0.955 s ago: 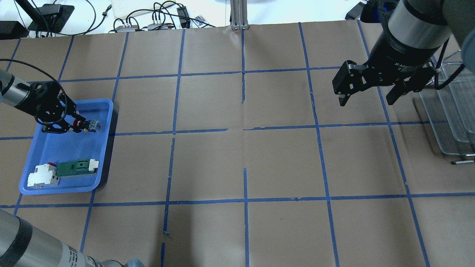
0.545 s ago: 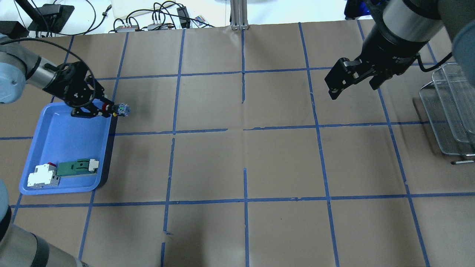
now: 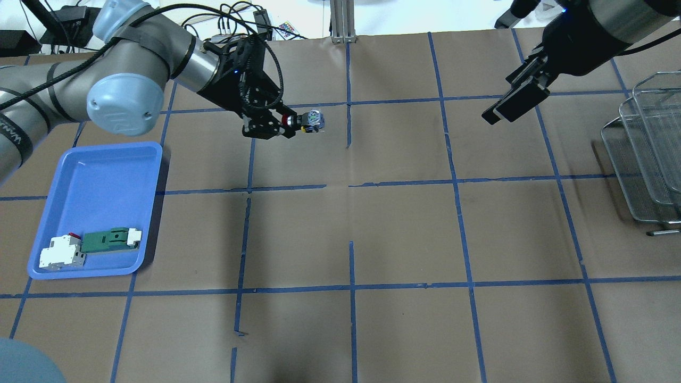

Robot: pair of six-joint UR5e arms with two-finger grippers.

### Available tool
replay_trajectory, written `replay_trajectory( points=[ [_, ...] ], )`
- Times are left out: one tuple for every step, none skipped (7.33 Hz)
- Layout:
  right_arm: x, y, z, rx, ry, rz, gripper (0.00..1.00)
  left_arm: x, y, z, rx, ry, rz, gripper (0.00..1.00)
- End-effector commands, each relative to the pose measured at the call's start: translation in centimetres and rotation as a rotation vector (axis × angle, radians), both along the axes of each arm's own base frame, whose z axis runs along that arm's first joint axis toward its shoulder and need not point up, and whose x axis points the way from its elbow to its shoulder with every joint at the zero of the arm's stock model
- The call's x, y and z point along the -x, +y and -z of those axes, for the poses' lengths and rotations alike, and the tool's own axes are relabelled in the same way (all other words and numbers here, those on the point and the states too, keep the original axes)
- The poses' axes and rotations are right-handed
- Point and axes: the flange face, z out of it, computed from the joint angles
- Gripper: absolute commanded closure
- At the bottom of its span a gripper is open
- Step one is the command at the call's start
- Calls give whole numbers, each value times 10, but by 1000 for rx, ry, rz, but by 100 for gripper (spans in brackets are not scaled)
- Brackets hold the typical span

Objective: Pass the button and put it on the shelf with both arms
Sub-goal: 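Carry the button toward the table center while the right gripper approaches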

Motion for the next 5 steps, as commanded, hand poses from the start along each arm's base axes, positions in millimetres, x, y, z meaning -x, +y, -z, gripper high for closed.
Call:
replay_trajectory(
  points=[
    [20,0,3,129,-19,-210,0,61,14,-22,44,74,-3,100],
    [17,-1,1,217,-35,-347,0,87,23,-33,38,108,-26,100],
    [13,-1,-1,270,-59,-420,0,114,31,-34,34,113,-39,100],
    [8,-3,0,280,-121,-414,0,138,40,-38,29,121,-53,100],
    [3,-5,2,291,-186,-399,0,159,51,-40,37,131,-59,100]
  ],
)
